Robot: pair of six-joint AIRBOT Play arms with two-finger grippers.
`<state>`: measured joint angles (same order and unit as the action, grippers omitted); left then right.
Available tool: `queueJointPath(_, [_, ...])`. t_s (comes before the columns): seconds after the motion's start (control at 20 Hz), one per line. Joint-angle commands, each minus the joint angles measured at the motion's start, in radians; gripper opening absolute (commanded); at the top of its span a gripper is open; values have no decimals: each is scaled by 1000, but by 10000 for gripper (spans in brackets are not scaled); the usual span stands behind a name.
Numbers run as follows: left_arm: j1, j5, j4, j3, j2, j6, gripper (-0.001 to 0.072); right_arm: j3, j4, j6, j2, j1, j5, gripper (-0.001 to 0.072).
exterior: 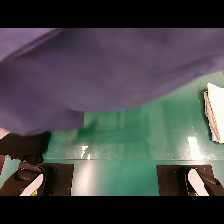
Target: Fold the shirts.
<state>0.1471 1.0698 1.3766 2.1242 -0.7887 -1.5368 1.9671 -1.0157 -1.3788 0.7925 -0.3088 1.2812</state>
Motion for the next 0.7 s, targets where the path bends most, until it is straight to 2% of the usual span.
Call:
queueJointPath(0.0, [0, -2, 11, 33, -18, -4, 23, 167, -80, -60, 74, 0, 164, 10])
queueJointPath(0.1, [0, 37, 13, -37, -40, -4, 24, 164, -76, -80, 134, 0, 238, 10])
queueJointPath(0.35, [0, 126, -2, -403, -171, -47, 25, -97, -114, -79, 298, 107, 298, 10])
queueJointPath(0.5, [0, 109, -26, -587, -303, -53, 25, -220, -277, -80, 458, 229, 328, 10])
queueJointPath(0.65, [0, 8, -18, -626, -468, -30, 25, -277, -296, -81, 651, 291, 315, 10])
